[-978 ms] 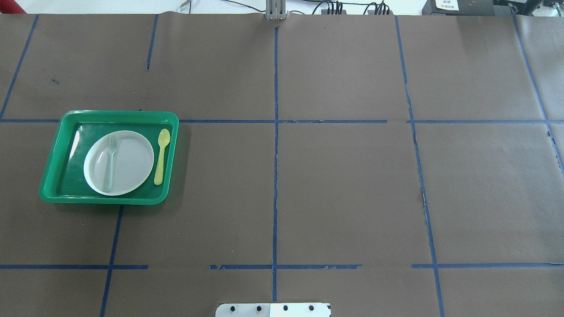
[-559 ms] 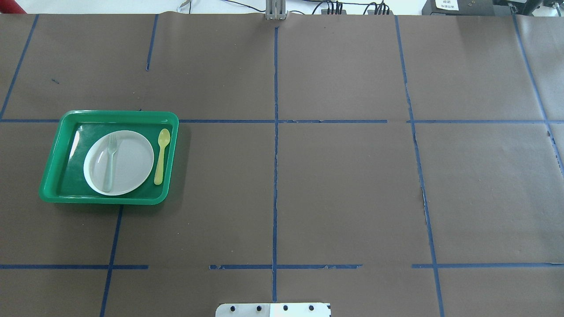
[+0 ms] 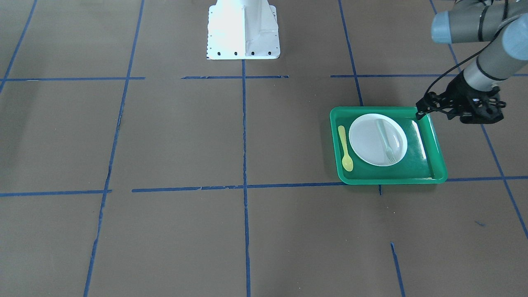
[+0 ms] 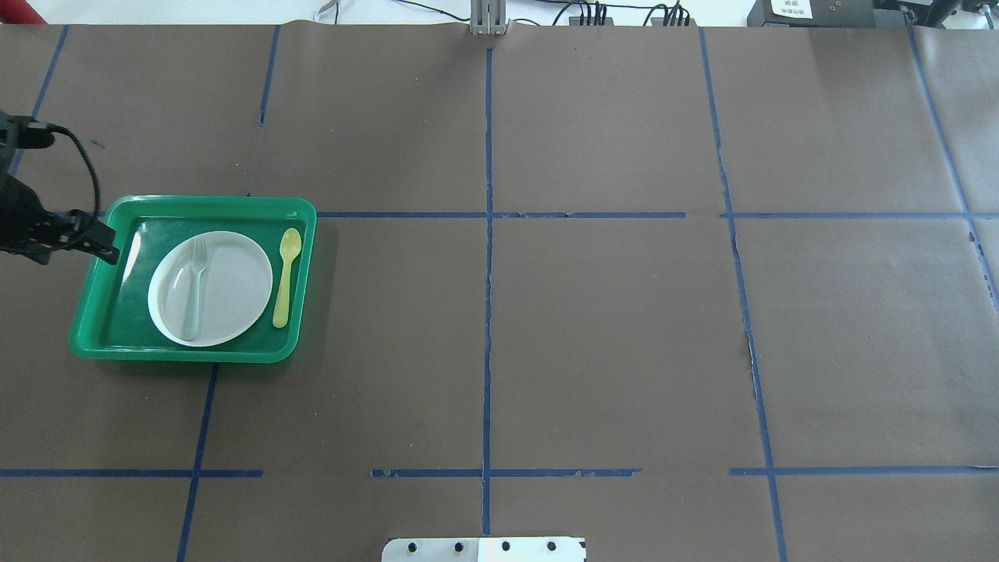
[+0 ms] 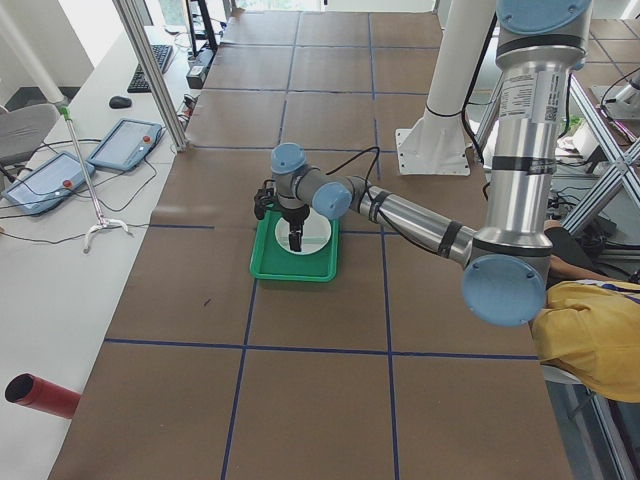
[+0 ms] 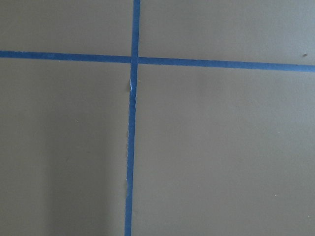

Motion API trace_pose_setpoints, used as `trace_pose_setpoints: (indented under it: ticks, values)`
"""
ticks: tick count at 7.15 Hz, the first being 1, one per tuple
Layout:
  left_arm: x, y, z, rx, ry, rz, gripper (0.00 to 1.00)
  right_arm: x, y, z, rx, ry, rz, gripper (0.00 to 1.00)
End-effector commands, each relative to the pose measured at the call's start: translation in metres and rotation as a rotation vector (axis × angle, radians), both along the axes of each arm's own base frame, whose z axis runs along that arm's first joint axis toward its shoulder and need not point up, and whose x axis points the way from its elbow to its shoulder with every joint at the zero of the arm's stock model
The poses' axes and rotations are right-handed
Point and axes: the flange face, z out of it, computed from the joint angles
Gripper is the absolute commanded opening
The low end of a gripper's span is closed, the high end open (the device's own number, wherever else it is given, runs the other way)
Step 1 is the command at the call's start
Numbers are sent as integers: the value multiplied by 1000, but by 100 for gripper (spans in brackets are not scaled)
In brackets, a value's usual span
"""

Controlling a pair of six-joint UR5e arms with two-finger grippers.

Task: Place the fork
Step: 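Move the left gripper over the white fork on the plate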

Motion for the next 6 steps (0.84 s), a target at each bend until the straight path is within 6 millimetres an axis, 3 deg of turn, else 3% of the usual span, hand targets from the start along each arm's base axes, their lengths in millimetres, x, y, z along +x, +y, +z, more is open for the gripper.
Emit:
trace_pose_setpoints:
  ticks: [1,2,3,6]
  values:
    - [68,-23,-5,-44,-28,0,99,0,0,0,0,0,0,100]
    - [85,-26,1,-58,-37,20,97,0,0,0,-1,0,1,100]
    - [91,-27,15,-77,-52,28,94,0,0,0,0,0,0,100]
    - [102,-24,19,-79,-56,49,83,0,0,0,0,0,0,100]
